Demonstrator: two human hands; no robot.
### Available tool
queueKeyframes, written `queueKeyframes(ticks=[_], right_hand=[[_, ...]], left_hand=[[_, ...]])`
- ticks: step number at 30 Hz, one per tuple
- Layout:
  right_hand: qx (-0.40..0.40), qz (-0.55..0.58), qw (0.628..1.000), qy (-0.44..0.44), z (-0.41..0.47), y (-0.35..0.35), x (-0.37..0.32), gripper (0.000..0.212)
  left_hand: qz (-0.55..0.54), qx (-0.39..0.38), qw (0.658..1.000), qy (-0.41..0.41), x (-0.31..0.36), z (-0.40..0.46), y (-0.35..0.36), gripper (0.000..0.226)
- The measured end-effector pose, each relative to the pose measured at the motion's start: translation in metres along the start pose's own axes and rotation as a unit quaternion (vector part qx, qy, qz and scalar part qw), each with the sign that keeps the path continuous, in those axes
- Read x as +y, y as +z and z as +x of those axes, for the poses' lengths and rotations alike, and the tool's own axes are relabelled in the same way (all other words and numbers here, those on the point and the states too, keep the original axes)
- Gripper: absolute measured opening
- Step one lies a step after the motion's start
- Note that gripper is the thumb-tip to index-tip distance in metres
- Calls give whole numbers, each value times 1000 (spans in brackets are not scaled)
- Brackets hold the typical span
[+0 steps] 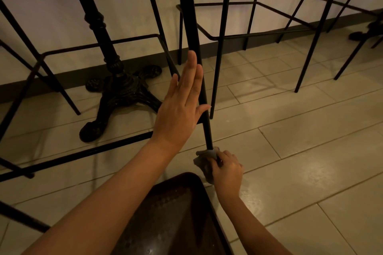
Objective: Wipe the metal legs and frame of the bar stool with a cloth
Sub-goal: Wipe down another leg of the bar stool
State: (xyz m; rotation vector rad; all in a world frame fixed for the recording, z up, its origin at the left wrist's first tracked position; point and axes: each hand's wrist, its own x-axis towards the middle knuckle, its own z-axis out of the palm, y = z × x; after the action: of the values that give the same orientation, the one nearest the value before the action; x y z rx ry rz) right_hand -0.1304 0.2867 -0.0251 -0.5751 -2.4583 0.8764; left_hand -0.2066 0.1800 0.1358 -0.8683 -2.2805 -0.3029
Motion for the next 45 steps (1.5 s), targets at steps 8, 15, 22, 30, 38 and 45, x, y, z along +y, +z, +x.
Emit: queueKeyframes(ticks=[8, 15, 22, 30, 38, 45], right_hand=[[-29, -32, 999, 16, -5, 7, 11, 15], [10, -15, 1000, -19, -1, 4, 6, 18], [-51, -68, 996, 37, -10, 18, 25, 16], [-91, -96, 990, 52, -10, 17, 26, 18], [-68, -91, 991, 65, -13, 22, 28, 17], [-153, -136, 974, 94, -12, 22, 34, 21]], left_hand=[[3, 3, 1000, -1, 0, -1, 1, 88], [-12, 11, 1000, 3, 1, -2, 3, 87], [-18, 7, 1000, 6, 1, -3, 4, 88], [-32, 9, 999, 10, 0, -4, 6, 88], [-49, 8, 999, 13, -1, -5, 7, 88], [-50, 6, 999, 18, -2, -6, 6, 92]])
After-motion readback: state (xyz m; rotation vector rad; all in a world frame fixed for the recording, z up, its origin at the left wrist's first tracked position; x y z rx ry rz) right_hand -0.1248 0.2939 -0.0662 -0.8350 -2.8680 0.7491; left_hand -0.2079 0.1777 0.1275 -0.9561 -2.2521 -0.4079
